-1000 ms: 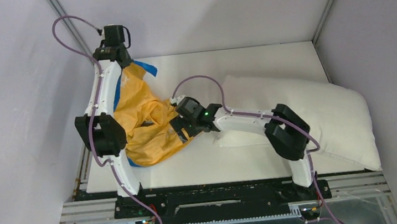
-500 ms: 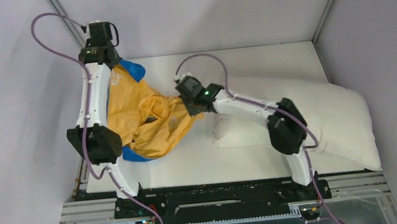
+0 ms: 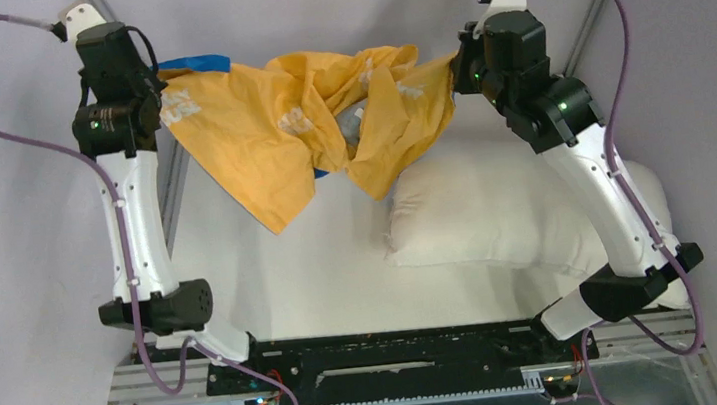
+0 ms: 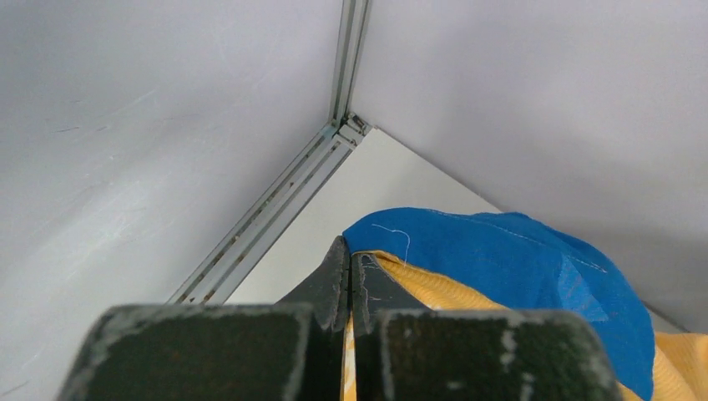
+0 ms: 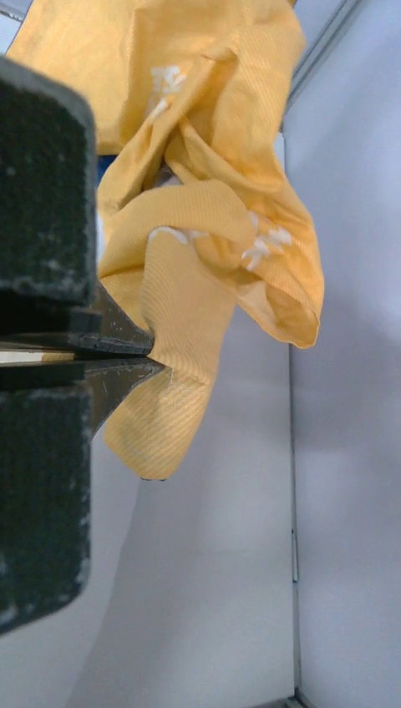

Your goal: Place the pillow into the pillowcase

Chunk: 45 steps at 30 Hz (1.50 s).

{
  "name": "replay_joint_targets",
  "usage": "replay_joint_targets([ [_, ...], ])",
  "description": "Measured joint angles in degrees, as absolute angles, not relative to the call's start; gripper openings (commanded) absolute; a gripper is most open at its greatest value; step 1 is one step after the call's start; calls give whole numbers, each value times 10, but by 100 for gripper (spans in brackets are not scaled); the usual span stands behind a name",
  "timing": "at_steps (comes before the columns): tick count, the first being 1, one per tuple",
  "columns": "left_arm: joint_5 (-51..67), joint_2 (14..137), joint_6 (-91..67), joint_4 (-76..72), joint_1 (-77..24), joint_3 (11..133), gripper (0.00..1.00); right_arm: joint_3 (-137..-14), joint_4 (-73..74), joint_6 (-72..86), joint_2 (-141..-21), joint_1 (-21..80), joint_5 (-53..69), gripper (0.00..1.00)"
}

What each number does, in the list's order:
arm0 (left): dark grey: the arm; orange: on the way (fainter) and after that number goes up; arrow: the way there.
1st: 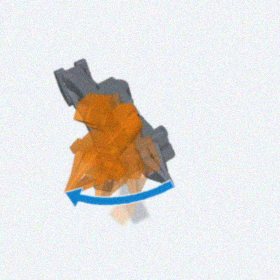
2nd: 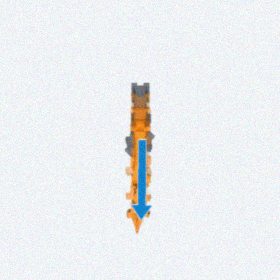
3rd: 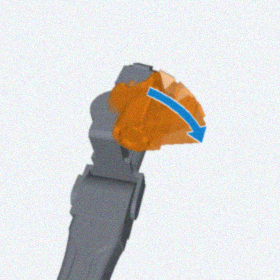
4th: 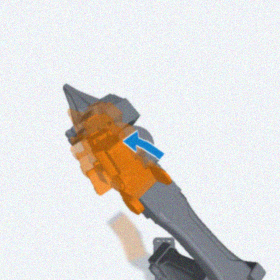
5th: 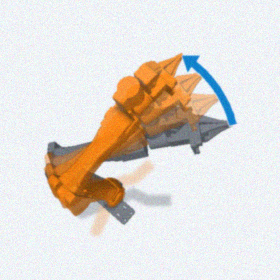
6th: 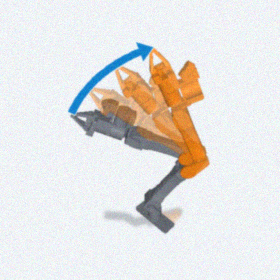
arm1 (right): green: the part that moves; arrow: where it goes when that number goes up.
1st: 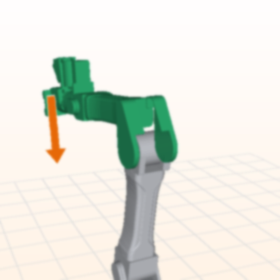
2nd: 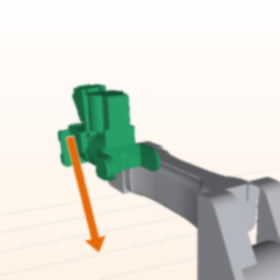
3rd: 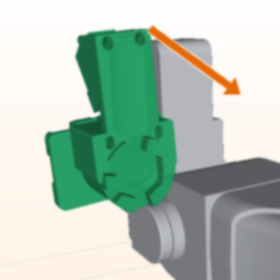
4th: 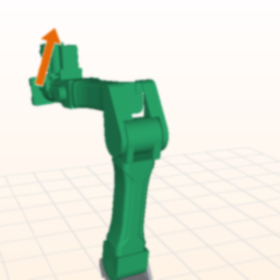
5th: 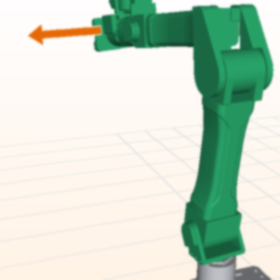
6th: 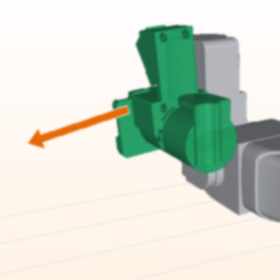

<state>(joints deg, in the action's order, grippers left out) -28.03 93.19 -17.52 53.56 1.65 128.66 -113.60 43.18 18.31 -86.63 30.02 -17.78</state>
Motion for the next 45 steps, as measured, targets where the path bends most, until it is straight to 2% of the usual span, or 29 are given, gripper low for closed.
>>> replay_joint_targets([
  [11,-284,834,-174,537,17,1294,0,-1139,453,132,-786,292,-178,0],
  [14,-284,802,-173,528,17,1307,0,-1171,453,119,-752,298,-168,0],
  [21,-285,692,-168,478,17,1301,0,-1217,412,57,-652,435,-152,0],
  [24,-296,650,-160,463,17,1298,0,-1220,401,36,-612,465,-161,0],
  [30,-327,609,-150,452,17,1299,0,-1234,387,-8,-553,474,-232,0],
  [35,-321,660,-154,486,17,1315,0,-1233,379,-50,-565,475,-312,0],
  [37,-303,697,-162,496,17,1314,0,-1229,382,-48,-588,441,-310,0],
  [40,-273,768,-179,501,16,1298,0,-1218,390,1,-660,273,-200,0],
  [43,-261,839,-192,488,6,1249,1,-1176,369,55,-753,177,-101,0],
  [44,-257,869,-197,482,0,1233,8,-1164,366,74,-795,161,-68,2],
  [45,-253,907,-201,480,-7,1225,23,-1160,367,88,-828,149,-47,12],
])
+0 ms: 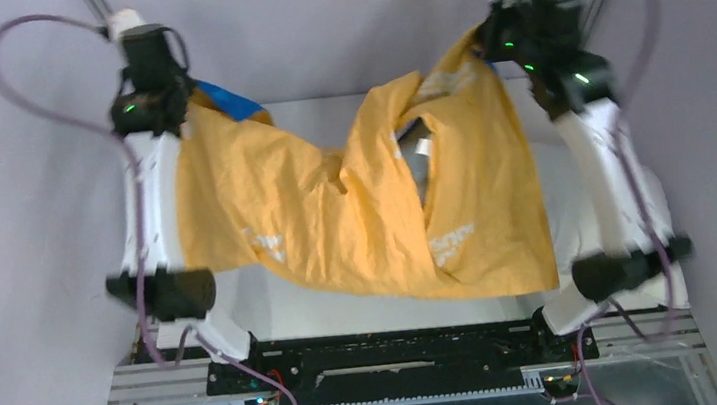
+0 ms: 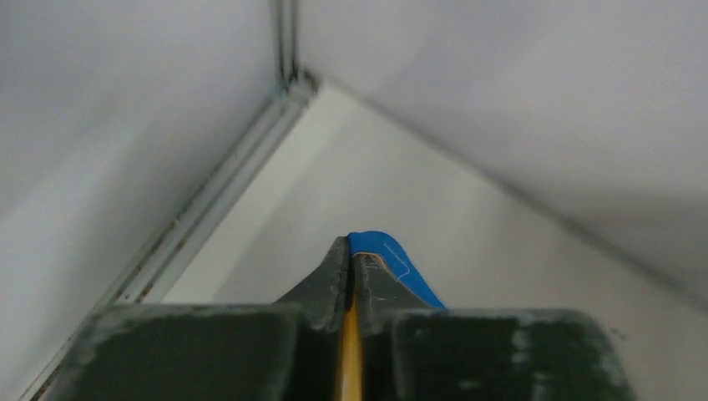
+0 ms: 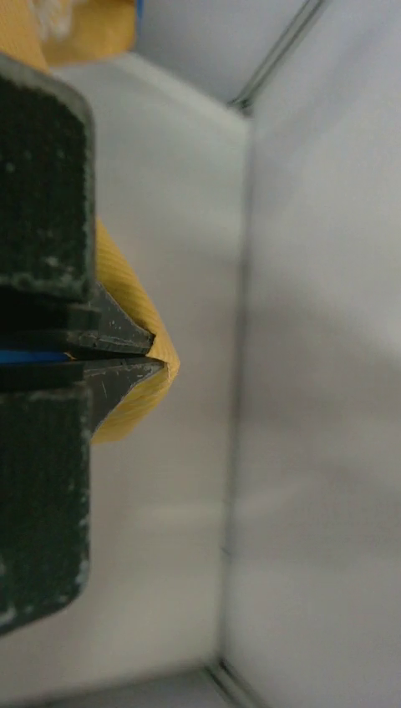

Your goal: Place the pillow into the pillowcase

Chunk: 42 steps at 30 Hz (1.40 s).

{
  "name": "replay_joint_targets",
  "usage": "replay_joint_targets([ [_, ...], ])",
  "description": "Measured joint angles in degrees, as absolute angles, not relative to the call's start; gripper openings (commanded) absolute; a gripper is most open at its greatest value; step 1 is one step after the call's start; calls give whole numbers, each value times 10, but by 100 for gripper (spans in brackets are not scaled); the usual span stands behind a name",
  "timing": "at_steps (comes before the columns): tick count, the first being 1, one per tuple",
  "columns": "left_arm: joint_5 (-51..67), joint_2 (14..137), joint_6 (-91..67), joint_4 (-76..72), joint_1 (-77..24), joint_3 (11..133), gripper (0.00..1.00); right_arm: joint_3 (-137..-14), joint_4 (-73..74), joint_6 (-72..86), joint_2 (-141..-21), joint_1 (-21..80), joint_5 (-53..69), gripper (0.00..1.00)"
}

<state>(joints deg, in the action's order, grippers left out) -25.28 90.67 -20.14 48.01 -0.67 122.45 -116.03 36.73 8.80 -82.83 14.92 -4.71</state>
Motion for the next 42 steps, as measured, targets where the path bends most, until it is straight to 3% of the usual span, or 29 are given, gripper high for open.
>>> replay_joint_targets([
  [2,-243,996,-213,479,-18,1223,57,-1163,372,123,-939,130,-2,43],
  [4,-222,1087,-227,483,-25,1228,73,-1166,404,145,-1035,122,19,62],
  [7,-190,1171,-230,501,-30,1232,93,-1166,474,165,-1110,121,19,78],
  [10,-157,1171,-238,493,-37,1176,99,-1163,519,166,-1101,137,-6,92],
  [17,-113,907,-274,404,-101,910,86,-1017,504,171,-877,210,-74,98],
  [21,-106,791,-319,341,-169,766,90,-925,502,178,-781,260,-119,99],
  [26,-141,811,-364,317,-238,655,99,-816,493,187,-760,278,-163,100],
  [32,-155,890,-402,293,-269,611,93,-712,487,197,-758,256,-170,100],
  [35,-168,934,-422,276,-269,608,84,-697,476,201,-744,248,-169,97],
  [37,-182,961,-435,271,-268,608,75,-692,468,202,-735,244,-167,90],
  [40,-199,994,-453,264,-260,604,49,-691,460,204,-732,247,-165,72],
  [42,-204,1005,-466,258,-246,597,26,-691,454,204,-733,257,-163,52],
])
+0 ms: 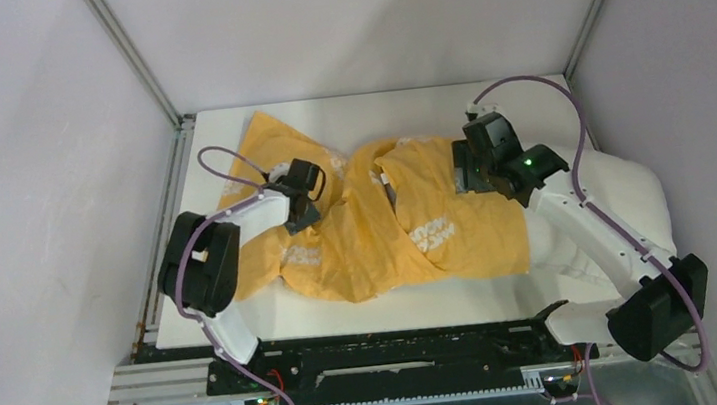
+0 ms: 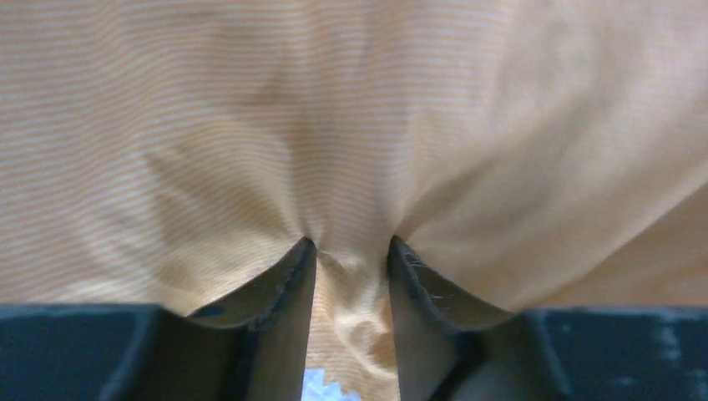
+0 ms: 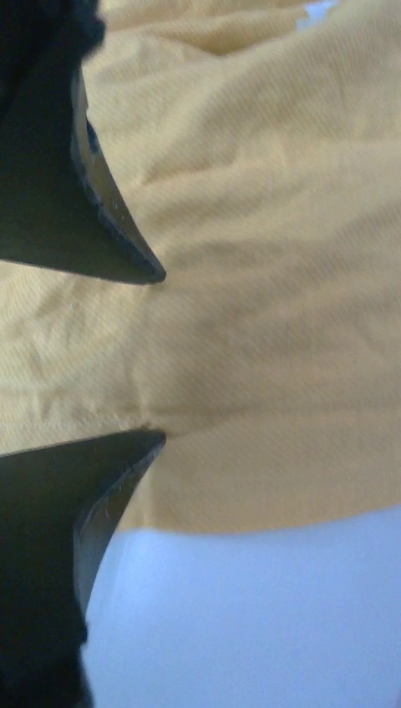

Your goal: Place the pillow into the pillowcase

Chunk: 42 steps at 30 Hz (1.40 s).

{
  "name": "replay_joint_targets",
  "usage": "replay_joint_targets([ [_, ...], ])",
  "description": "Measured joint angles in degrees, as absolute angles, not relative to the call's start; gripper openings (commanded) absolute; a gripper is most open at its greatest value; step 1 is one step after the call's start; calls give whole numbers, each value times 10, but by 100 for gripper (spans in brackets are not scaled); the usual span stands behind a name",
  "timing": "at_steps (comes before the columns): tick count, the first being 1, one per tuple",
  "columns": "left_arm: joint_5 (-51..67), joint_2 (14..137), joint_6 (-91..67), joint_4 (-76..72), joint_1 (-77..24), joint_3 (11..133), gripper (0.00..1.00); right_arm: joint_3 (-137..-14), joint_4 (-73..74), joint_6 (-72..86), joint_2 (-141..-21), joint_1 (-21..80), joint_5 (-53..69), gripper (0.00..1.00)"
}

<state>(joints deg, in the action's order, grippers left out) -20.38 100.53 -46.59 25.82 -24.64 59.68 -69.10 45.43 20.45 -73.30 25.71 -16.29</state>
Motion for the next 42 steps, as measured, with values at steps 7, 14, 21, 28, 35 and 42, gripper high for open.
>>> replay_joint_targets([
  [7,-191,1008,-481,222,-175,588,0,-730,452,214,-768,325,-152,0],
  [14,-159,1012,-482,220,-143,596,0,-853,455,219,-840,385,-136,5],
  [21,-163,989,-471,282,-95,629,0,-877,449,213,-854,392,-132,66],
  [28,-203,929,-462,318,25,630,0,-791,443,210,-806,326,-133,83],
  [35,-224,922,-427,343,36,634,9,-710,425,211,-768,254,-110,84],
  [42,-223,904,-362,354,-12,673,74,-709,414,210,-754,261,-101,80],
])
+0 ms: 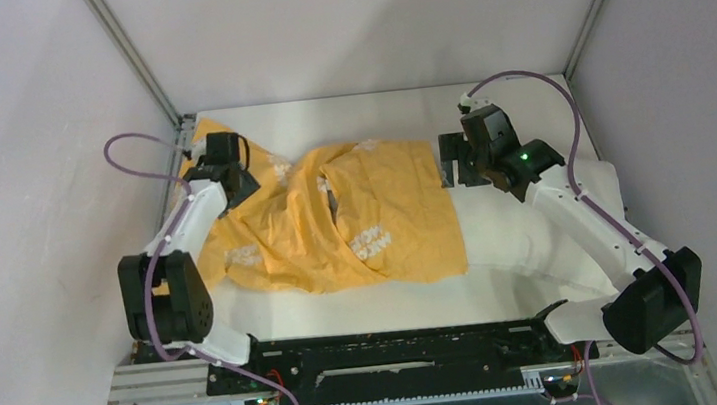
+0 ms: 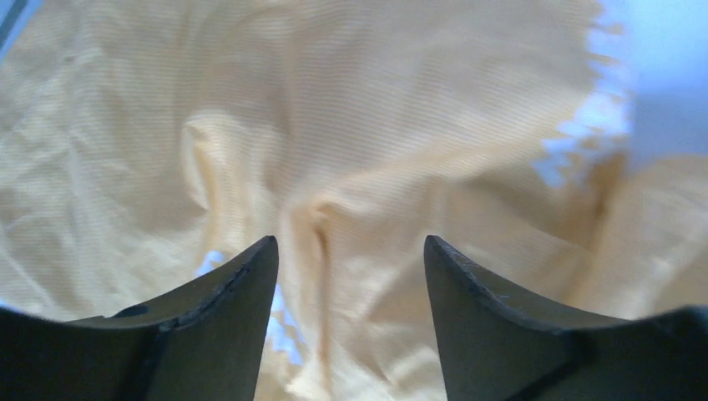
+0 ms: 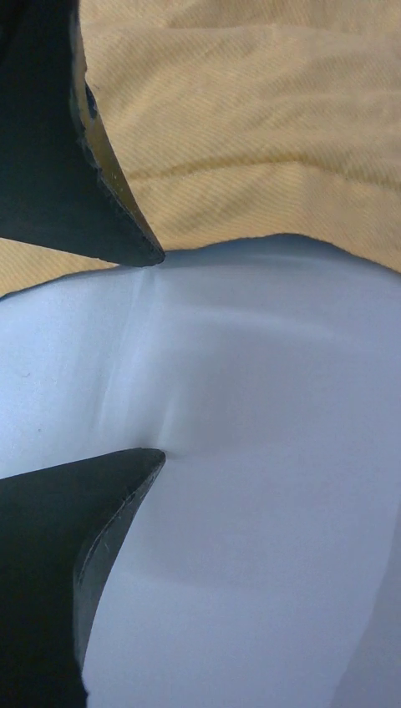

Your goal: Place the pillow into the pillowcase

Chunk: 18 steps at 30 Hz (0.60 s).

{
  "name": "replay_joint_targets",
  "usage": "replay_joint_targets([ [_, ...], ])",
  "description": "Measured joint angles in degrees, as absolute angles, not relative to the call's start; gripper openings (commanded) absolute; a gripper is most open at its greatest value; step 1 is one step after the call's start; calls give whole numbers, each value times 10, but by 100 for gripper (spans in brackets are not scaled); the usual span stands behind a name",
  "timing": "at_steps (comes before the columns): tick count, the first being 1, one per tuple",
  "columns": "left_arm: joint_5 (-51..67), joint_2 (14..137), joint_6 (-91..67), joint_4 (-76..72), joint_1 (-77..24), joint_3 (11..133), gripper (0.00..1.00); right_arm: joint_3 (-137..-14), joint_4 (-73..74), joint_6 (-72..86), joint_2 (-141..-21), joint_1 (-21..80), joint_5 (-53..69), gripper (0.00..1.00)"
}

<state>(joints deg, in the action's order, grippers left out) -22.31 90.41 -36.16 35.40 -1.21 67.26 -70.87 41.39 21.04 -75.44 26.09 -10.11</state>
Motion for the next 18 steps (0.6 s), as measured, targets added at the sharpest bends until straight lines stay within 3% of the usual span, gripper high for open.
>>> replay_joint_targets([
  [3,-219,865,-340,358,-64,685,83,-708,413,211,-753,264,-93,70],
  [6,-208,834,-323,364,-116,715,87,-708,411,216,-749,272,-88,67],
  [11,-188,818,-311,362,-233,781,95,-708,414,225,-720,281,-90,74],
  [18,-187,903,-309,355,-423,892,100,-701,424,238,-654,246,-117,80],
])
